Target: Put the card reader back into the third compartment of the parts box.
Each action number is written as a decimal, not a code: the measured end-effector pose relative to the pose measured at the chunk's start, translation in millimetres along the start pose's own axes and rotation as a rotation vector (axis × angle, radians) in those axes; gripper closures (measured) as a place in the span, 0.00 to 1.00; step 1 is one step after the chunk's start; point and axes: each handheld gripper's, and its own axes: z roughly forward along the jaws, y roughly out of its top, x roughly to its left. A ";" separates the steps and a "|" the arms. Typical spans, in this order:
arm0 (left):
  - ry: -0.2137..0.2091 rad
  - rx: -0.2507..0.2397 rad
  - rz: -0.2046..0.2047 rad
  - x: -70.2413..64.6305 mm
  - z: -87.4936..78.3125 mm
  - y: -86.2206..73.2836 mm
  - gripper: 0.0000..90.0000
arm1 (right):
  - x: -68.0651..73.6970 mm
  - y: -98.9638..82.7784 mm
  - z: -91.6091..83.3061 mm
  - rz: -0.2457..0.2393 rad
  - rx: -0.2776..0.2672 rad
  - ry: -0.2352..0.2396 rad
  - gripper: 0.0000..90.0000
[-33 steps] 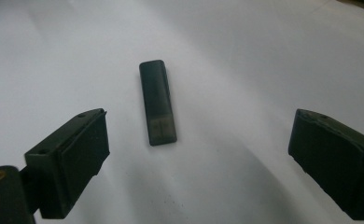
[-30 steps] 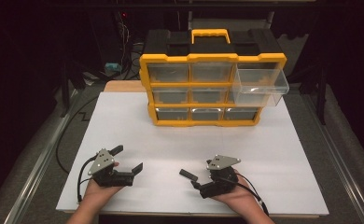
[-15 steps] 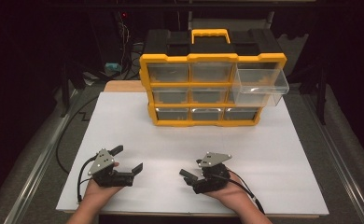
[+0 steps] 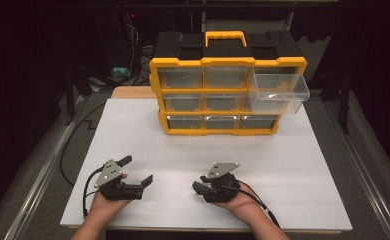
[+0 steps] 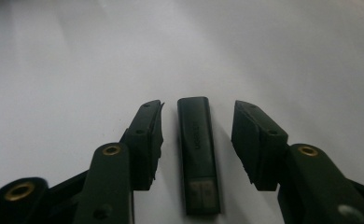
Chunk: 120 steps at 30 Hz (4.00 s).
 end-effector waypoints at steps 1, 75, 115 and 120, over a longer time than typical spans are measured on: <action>0.000 0.002 0.002 0.3 -0.2 0.1 0.00 | 0.7 -0.1 0.7 -0.003 0.006 0.004 0.63; -0.023 -0.016 0.017 -2.5 -1.5 0.5 0.00 | -1.4 -0.5 -12.3 -0.085 0.013 -0.020 0.83; -0.048 -0.024 0.025 -6.5 -0.2 0.1 0.00 | -39.2 -35.0 -73.0 -0.001 -0.002 -0.144 0.83; -0.051 -0.018 0.029 -6.9 0.1 0.1 0.00 | -46.2 -41.5 -86.3 0.024 -0.011 -0.172 0.83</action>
